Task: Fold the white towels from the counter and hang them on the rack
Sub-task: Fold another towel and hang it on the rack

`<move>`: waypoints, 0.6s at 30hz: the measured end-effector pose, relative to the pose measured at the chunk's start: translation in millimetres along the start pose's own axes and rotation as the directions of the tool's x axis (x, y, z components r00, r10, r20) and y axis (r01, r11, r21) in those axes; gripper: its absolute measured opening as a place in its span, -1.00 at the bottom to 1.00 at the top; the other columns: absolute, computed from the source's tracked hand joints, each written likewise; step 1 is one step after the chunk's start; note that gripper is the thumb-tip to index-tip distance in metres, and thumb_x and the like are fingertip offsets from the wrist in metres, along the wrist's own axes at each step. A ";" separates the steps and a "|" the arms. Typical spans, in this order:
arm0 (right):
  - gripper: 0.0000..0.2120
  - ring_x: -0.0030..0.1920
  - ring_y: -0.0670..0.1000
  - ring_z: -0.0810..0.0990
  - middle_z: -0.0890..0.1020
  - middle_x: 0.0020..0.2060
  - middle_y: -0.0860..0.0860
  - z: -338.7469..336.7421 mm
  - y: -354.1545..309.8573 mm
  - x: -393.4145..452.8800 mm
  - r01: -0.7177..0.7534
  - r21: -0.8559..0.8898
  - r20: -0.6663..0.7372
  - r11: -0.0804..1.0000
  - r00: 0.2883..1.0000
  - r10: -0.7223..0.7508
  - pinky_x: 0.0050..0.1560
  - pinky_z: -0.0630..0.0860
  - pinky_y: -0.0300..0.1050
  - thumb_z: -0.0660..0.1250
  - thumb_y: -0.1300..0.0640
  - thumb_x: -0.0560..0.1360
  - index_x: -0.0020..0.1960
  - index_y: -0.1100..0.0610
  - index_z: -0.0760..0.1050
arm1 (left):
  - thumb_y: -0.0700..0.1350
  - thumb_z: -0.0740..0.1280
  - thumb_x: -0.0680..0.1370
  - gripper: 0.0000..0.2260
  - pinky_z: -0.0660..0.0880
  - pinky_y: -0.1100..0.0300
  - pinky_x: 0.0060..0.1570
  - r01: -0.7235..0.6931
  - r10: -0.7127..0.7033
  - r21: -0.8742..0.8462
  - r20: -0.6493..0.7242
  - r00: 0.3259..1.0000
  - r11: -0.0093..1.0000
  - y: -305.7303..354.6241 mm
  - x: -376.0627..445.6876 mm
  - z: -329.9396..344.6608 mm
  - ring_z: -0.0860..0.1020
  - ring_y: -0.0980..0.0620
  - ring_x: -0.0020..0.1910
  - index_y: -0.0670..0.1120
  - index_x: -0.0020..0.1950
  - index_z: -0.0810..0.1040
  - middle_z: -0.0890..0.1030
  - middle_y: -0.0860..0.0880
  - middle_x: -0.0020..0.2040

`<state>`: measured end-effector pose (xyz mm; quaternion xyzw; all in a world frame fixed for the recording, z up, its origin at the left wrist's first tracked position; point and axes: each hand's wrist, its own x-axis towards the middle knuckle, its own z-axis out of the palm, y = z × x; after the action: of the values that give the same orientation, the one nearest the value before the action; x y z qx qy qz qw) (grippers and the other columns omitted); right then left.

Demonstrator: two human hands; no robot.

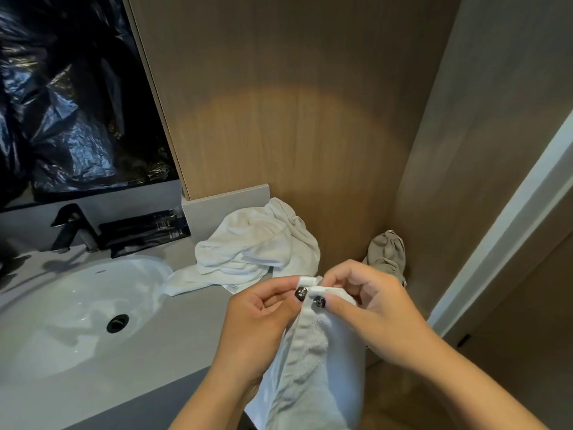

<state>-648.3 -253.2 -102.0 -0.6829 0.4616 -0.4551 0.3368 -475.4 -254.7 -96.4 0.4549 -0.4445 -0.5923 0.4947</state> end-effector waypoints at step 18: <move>-0.89 0.03 -0.07 0.50 0.48 -0.10 -0.19 15.1 -0.7 12.6 0.045 -0.200 -0.009 0.979 0.999 -0.048 -0.05 0.39 -0.35 0.38 0.10 0.55 0.03 -0.08 0.61 | -0.40 0.33 0.54 -0.79 0.57 0.30 -0.17 -0.205 0.213 0.127 -0.051 0.976 0.970 -1.0 -2.3 -7.0 0.70 0.01 -0.16 -0.20 -0.09 0.32 0.73 -0.07 -0.18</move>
<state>-631.9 -264.1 -102.8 -0.7207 0.4913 -0.4189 0.2526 -468.5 -252.9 -98.6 0.4536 -0.5089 -0.4938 0.5399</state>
